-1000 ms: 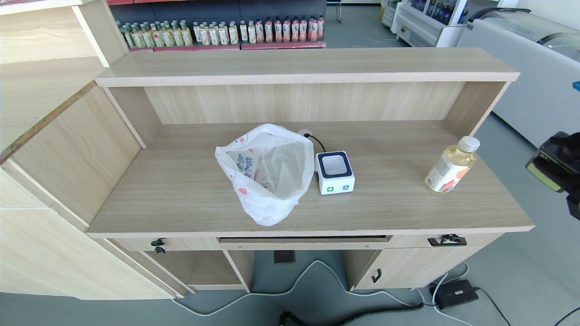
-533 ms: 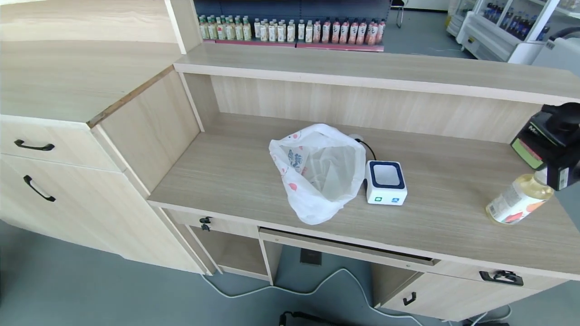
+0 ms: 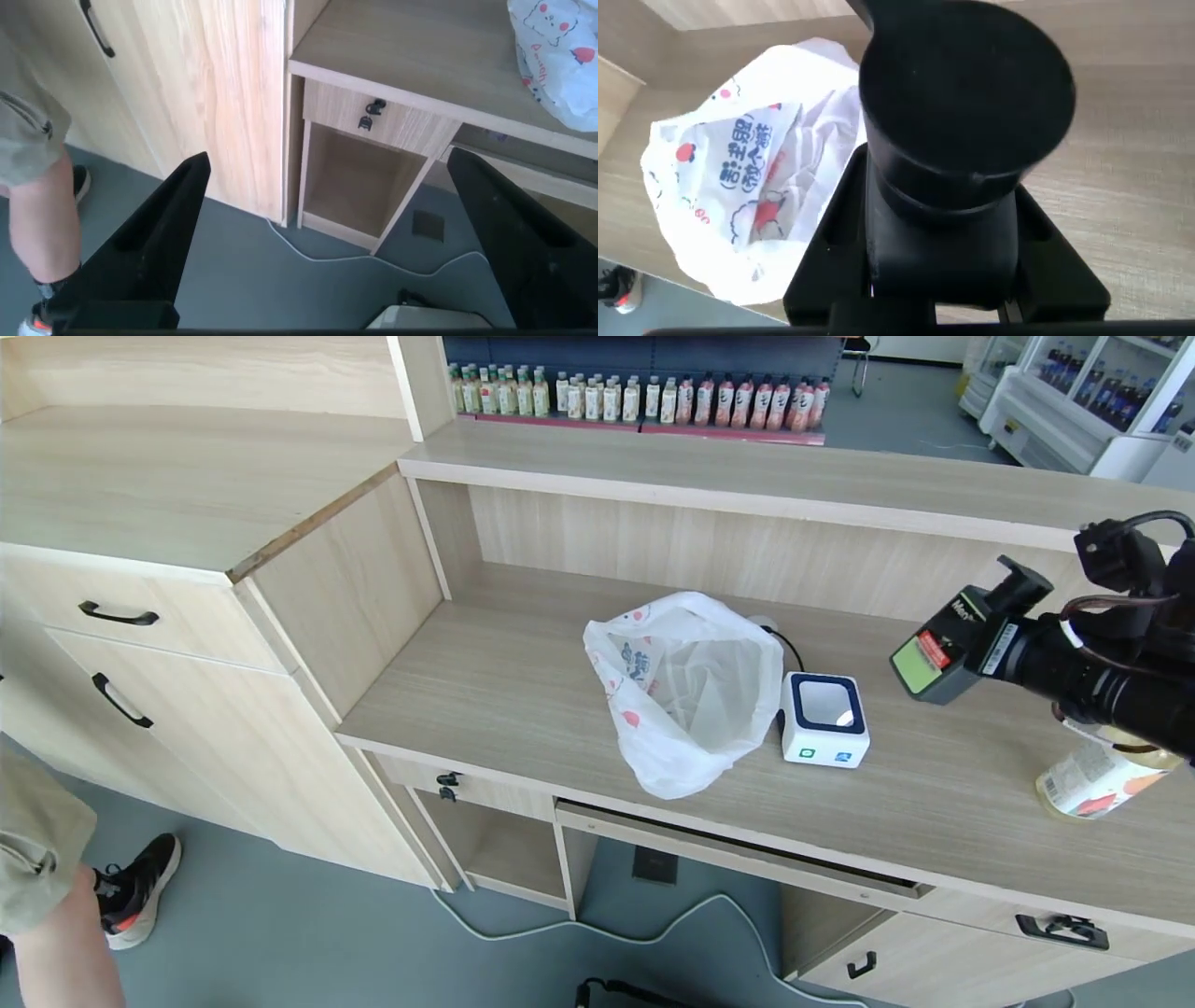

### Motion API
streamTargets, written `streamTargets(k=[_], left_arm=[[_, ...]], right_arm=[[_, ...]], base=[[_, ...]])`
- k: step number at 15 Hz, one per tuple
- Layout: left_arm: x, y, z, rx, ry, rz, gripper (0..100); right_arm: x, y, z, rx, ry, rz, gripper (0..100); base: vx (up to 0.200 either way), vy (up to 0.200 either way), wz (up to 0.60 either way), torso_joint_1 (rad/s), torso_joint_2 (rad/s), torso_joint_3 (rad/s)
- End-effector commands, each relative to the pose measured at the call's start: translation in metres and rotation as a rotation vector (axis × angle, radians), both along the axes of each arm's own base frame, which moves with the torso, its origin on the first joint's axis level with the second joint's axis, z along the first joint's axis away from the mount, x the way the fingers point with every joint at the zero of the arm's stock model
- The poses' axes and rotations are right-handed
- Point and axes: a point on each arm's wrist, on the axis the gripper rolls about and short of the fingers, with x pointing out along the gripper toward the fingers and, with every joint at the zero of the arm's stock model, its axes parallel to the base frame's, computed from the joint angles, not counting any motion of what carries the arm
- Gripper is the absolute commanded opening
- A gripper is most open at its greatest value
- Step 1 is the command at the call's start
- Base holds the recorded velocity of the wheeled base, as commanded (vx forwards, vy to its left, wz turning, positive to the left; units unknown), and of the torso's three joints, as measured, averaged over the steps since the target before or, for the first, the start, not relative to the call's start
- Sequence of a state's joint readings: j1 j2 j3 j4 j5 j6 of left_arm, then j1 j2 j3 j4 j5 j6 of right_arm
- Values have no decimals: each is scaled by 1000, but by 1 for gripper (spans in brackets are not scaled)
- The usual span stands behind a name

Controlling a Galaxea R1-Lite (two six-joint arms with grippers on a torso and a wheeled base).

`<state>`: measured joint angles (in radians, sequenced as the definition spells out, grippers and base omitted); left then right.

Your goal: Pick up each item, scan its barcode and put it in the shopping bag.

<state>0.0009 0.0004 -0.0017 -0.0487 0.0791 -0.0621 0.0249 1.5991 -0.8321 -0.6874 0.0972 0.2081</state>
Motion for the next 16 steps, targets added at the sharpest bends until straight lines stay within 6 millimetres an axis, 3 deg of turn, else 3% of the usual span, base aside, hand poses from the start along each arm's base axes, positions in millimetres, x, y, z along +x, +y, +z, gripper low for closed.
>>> streamTargets(k=[1, 3, 9, 16], left_arm=[[0, 0, 0, -1, -1, 1, 100], [0, 0, 0, -1, -1, 1, 100], [0, 0, 0, -1, -1, 1, 100], [0, 0, 0, -1, -1, 1, 100]], right_arm=[[35, -4, -19, 87, 96, -36, 0], [51, -3, -21, 199, 116, -45, 0], [72, 2, -39, 227, 168, -3, 0], [82, 25, -46, 218, 184, 82, 0]], base=[[0, 0, 0, 0, 0, 0], [0, 0, 0, 0, 0, 0], [0, 0, 0, 0, 0, 0], [0, 0, 0, 0, 0, 0]])
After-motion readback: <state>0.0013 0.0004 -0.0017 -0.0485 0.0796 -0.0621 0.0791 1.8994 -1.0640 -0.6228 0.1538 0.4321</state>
